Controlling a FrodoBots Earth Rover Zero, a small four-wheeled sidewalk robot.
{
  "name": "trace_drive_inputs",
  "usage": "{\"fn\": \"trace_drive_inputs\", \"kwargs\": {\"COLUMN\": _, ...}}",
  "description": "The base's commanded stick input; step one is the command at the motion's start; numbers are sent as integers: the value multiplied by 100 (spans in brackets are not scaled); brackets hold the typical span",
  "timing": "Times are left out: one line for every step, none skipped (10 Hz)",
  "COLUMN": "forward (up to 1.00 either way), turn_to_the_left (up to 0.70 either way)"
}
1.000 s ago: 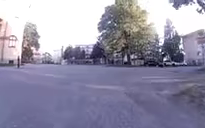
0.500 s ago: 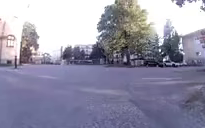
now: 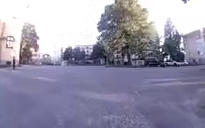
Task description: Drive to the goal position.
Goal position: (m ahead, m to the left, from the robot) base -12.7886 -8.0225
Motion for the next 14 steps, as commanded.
{"fn": "trace_drive_inputs", "kwargs": {"forward": 70, "turn_to_the_left": 35}}
{"fn": "trace_drive_inputs", "kwargs": {"forward": 70, "turn_to_the_left": 35}}
{"fn": "trace_drive_inputs", "kwargs": {"forward": 70, "turn_to_the_left": 35}}
{"fn": "trace_drive_inputs", "kwargs": {"forward": 70, "turn_to_the_left": 7}}
{"fn": "trace_drive_inputs", "kwargs": {"forward": 70, "turn_to_the_left": 0}}
{"fn": "trace_drive_inputs", "kwargs": {"forward": 70, "turn_to_the_left": 0}}
{"fn": "trace_drive_inputs", "kwargs": {"forward": 70, "turn_to_the_left": 0}}
{"fn": "trace_drive_inputs", "kwargs": {"forward": 70, "turn_to_the_left": 0}}
{"fn": "trace_drive_inputs", "kwargs": {"forward": 70, "turn_to_the_left": 0}}
{"fn": "trace_drive_inputs", "kwargs": {"forward": 70, "turn_to_the_left": 0}}
{"fn": "trace_drive_inputs", "kwargs": {"forward": 70, "turn_to_the_left": 0}}
{"fn": "trace_drive_inputs", "kwargs": {"forward": 70, "turn_to_the_left": 0}}
{"fn": "trace_drive_inputs", "kwargs": {"forward": 70, "turn_to_the_left": 0}}
{"fn": "trace_drive_inputs", "kwargs": {"forward": 70, "turn_to_the_left": -1}}
